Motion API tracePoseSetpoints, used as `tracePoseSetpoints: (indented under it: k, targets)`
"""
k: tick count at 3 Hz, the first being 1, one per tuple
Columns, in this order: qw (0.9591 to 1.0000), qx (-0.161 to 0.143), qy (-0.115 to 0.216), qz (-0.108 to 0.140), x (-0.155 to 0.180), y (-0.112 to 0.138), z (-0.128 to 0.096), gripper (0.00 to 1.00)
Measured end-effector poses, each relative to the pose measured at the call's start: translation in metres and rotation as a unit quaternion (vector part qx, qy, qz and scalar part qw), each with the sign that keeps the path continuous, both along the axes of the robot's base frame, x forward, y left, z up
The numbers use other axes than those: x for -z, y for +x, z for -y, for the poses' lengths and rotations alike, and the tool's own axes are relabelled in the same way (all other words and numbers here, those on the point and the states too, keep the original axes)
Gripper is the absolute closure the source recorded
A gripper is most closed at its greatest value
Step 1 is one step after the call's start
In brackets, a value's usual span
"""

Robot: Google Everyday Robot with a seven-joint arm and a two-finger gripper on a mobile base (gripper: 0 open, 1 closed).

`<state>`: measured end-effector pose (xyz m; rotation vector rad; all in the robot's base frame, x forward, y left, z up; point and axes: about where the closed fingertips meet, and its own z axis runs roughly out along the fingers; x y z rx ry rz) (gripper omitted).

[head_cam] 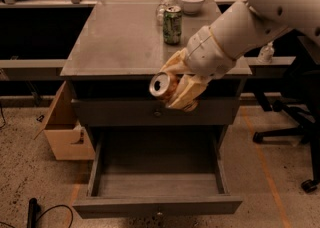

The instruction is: Place orange can into middle drawer

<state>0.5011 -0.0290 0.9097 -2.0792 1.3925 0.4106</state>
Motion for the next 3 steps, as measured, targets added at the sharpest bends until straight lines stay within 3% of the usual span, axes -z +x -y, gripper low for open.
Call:
tracePoseSetpoints:
  k: [1, 2, 3]
  targets:
    - [0.9965, 0.049, 0.038, -0.055, 0.051, -0.015, -0.04, 1.0]
    - [0.996, 0.062, 0.019, -0.063, 0.09, -0.004, -0.064, 1.0]
    - [0.9984, 0.035, -0.01, -0.043, 0.098, 0.001, -0.08, 1.0]
